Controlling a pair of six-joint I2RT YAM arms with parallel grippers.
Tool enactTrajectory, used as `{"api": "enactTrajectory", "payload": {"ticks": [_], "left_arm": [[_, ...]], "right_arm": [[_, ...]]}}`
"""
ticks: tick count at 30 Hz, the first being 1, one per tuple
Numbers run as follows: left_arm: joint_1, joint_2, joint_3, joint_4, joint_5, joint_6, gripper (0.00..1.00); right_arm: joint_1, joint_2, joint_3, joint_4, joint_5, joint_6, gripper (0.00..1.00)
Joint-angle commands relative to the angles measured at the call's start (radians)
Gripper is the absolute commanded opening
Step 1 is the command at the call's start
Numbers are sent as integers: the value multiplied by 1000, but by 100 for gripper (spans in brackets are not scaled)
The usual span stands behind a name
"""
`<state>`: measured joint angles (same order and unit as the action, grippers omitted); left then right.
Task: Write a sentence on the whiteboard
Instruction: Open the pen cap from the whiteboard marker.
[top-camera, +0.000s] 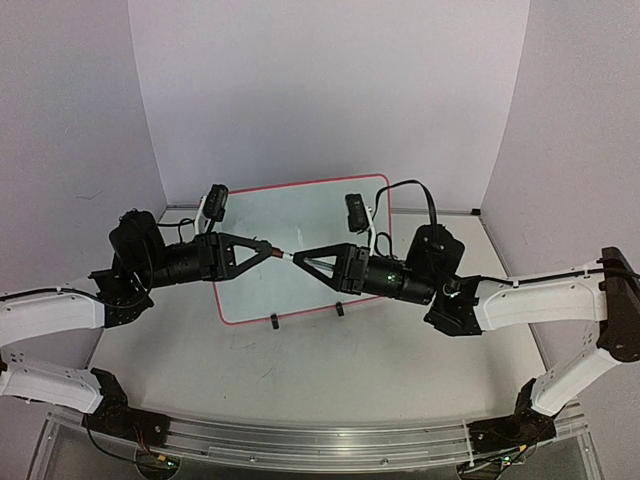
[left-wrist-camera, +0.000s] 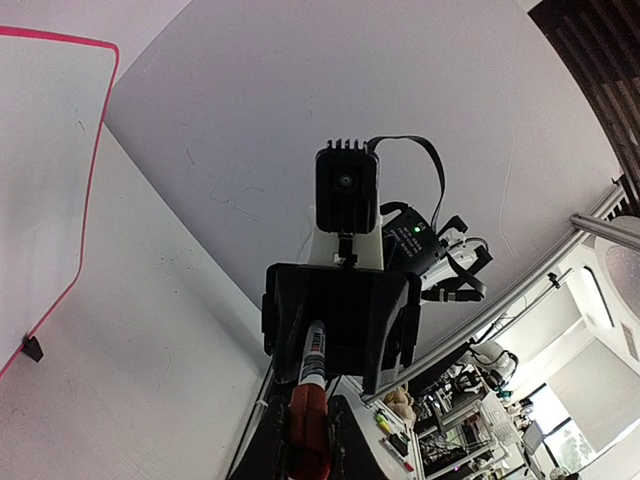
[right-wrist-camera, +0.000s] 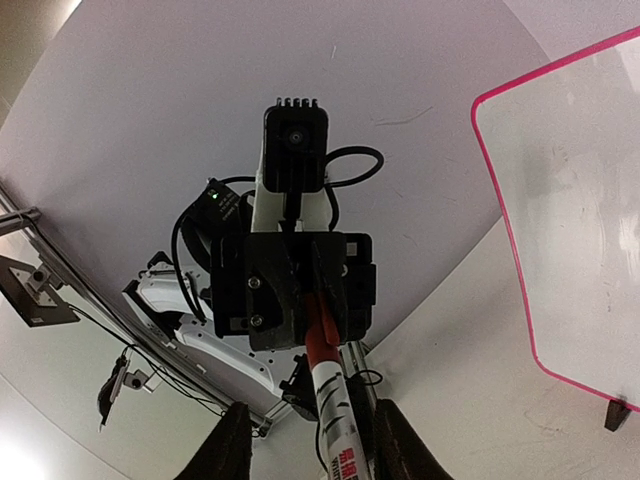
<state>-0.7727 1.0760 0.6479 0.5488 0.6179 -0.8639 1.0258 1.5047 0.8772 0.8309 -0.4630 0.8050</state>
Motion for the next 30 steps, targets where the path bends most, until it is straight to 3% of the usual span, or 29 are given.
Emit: {"api": "enactTrajectory", "payload": {"ticks": [1,7,10,20,24,30], "left_arm": [[-2,15,50,-11,2,11,0],[-2,14,47,-10,3,10,0],[-1,8,39,-11,0,8,0],[11,-126,40,-158,-169,57,0],[82,-216,38,-249,-245,58,0],[167,-271,43,-372,-178,62,0]], "right_arm": [[8,-1,41,29,-7,-7,27],[7,-7,31,27,12,-4,6],[7,-15,20,28,31,-4,0],[-45,-88,-103,46,97,42,0],[-80,-121,-161,50,83,57,0],[-117,-187,-215,37,47,47,0]]}}
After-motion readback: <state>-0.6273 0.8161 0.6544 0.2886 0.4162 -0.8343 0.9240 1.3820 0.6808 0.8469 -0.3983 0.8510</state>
